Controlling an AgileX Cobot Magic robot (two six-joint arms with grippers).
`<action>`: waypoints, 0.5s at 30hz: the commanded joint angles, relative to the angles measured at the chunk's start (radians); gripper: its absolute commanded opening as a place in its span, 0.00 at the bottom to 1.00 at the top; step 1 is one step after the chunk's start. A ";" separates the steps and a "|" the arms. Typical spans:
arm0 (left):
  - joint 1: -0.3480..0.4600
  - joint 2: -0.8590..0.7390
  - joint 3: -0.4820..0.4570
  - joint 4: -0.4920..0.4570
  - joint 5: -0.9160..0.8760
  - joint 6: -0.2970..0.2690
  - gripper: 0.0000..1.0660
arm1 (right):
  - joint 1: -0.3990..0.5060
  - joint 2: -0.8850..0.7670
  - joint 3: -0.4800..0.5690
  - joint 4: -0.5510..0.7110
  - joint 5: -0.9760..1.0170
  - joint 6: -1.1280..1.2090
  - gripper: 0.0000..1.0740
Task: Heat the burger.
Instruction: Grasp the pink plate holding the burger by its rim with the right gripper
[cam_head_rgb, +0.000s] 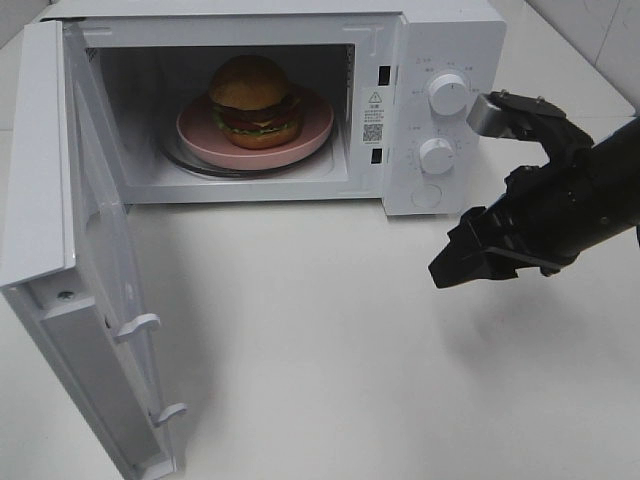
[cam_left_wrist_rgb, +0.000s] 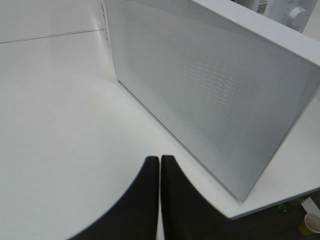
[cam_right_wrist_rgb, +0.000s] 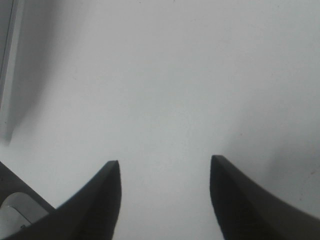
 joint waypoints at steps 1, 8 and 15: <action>0.003 -0.016 0.002 -0.005 -0.010 -0.002 0.00 | -0.004 -0.009 -0.022 0.013 0.017 -0.020 0.52; 0.003 -0.016 0.002 -0.005 -0.010 -0.002 0.00 | 0.087 -0.009 -0.118 0.010 0.043 -0.185 0.56; 0.003 -0.016 0.002 -0.005 -0.010 -0.002 0.00 | 0.276 0.004 -0.164 -0.041 -0.109 -0.328 0.56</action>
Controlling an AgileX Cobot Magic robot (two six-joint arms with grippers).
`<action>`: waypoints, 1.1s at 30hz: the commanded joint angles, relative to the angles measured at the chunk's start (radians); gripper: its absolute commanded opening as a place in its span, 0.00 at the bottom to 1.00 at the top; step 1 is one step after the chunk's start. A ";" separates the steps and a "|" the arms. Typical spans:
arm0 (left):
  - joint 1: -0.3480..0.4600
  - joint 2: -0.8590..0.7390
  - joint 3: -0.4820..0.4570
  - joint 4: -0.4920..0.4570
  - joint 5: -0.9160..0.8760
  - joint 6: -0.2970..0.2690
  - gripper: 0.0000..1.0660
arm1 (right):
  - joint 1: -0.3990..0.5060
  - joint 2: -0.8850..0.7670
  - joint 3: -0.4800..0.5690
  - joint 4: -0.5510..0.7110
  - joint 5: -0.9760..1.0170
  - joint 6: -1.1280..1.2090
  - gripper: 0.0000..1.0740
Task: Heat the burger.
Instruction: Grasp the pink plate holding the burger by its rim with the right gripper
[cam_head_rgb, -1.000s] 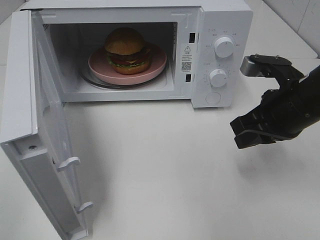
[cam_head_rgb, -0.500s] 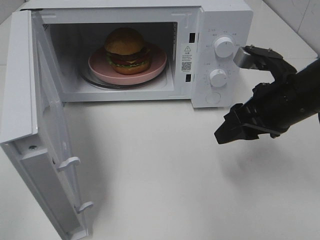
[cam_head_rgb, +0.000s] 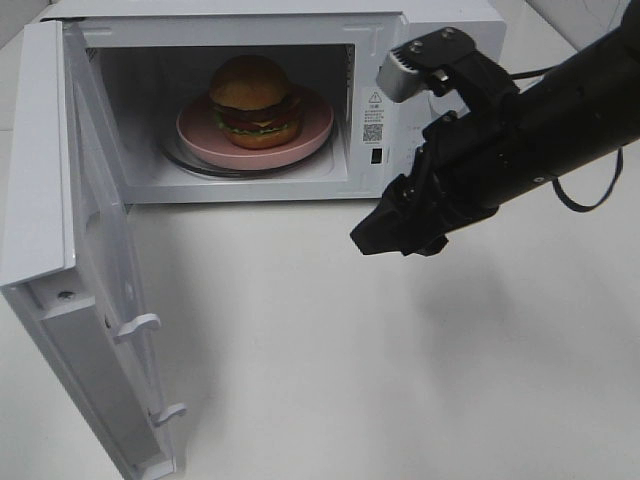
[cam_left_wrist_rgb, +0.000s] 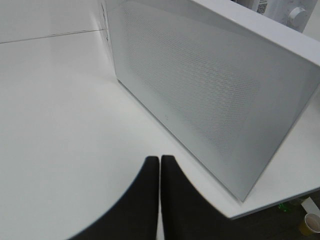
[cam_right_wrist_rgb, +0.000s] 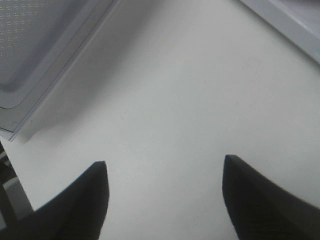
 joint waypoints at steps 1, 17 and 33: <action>0.003 -0.016 0.002 -0.005 -0.010 -0.002 0.00 | 0.053 0.003 -0.023 -0.032 -0.039 -0.056 0.56; 0.003 -0.016 0.002 -0.005 -0.010 -0.002 0.00 | 0.297 0.248 -0.318 -0.466 -0.084 -0.002 0.55; 0.003 -0.016 0.002 -0.005 -0.010 -0.002 0.00 | 0.297 0.470 -0.576 -0.663 -0.113 -0.001 0.54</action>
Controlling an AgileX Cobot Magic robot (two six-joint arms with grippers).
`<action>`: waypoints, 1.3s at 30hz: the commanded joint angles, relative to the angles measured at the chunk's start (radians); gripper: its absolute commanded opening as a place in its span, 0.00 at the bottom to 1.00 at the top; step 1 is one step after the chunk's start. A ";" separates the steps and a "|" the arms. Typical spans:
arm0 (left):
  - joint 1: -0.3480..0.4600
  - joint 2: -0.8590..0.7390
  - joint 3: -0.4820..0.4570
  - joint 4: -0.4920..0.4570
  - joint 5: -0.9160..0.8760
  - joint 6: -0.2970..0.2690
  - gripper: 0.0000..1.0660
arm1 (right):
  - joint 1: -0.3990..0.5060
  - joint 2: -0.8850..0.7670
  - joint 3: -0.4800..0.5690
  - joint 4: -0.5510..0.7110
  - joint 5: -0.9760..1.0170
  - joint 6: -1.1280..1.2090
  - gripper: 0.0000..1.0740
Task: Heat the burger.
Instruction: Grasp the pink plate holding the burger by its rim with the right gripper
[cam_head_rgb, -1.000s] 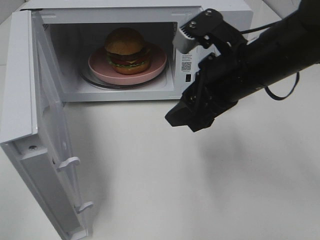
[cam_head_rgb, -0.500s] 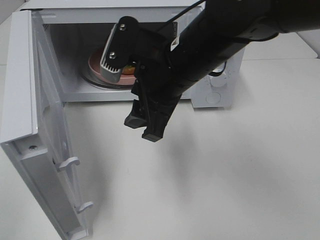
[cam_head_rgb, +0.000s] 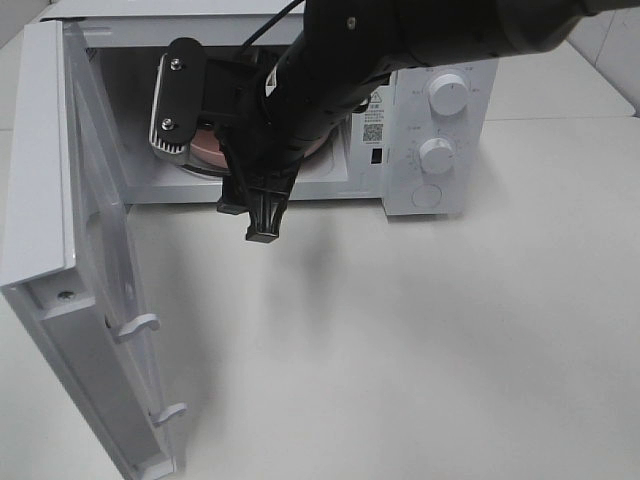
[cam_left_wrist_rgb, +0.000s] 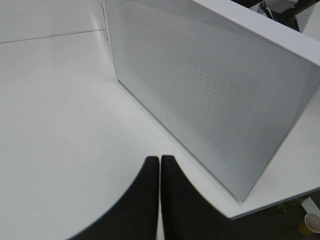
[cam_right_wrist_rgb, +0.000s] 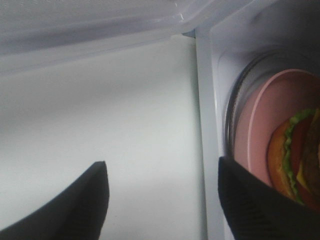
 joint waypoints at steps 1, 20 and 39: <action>0.003 -0.016 0.002 -0.005 -0.010 -0.002 0.00 | 0.002 0.027 -0.043 -0.041 -0.003 0.012 0.54; 0.003 -0.016 0.002 -0.005 -0.010 -0.002 0.00 | -0.002 0.149 -0.165 -0.265 -0.034 0.022 0.54; 0.003 -0.016 0.002 -0.005 -0.010 -0.003 0.00 | -0.026 0.239 -0.177 -0.630 -0.052 0.373 0.53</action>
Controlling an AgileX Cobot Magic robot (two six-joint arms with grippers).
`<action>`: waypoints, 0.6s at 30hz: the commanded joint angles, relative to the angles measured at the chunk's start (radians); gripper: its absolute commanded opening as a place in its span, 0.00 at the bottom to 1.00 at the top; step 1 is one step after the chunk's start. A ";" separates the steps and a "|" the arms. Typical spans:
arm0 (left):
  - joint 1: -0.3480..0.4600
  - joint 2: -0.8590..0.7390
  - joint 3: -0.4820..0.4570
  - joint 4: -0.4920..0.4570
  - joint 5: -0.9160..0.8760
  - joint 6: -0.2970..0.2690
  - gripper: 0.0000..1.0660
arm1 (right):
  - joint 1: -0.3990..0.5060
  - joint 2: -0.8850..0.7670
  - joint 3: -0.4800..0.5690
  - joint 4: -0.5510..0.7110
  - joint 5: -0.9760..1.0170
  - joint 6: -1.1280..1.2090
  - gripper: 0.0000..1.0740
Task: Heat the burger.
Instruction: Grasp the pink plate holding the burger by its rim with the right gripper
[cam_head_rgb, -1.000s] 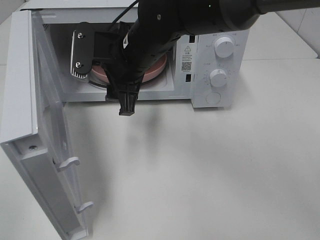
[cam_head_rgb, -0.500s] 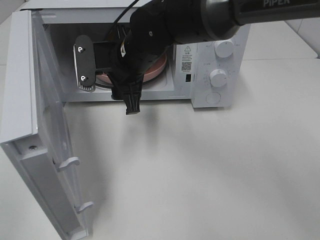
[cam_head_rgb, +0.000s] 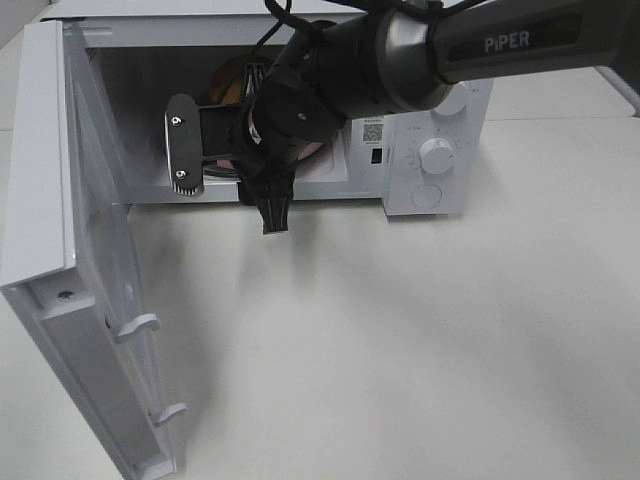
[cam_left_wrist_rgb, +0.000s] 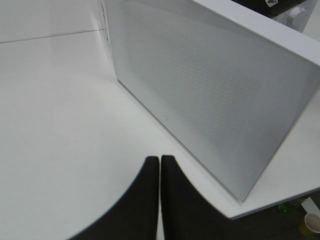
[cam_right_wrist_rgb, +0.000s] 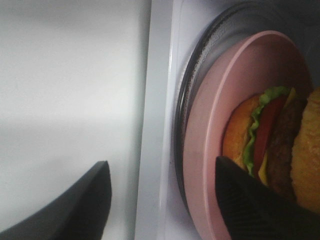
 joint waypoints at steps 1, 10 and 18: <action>0.003 -0.017 0.002 -0.005 -0.010 -0.003 0.00 | -0.028 0.009 -0.009 -0.010 -0.003 0.015 0.53; 0.003 -0.017 0.002 -0.005 -0.010 -0.003 0.00 | -0.029 0.014 -0.009 -0.014 -0.059 0.013 0.52; 0.003 -0.017 0.002 -0.005 -0.010 -0.003 0.00 | -0.081 0.038 -0.009 -0.033 -0.070 0.035 0.52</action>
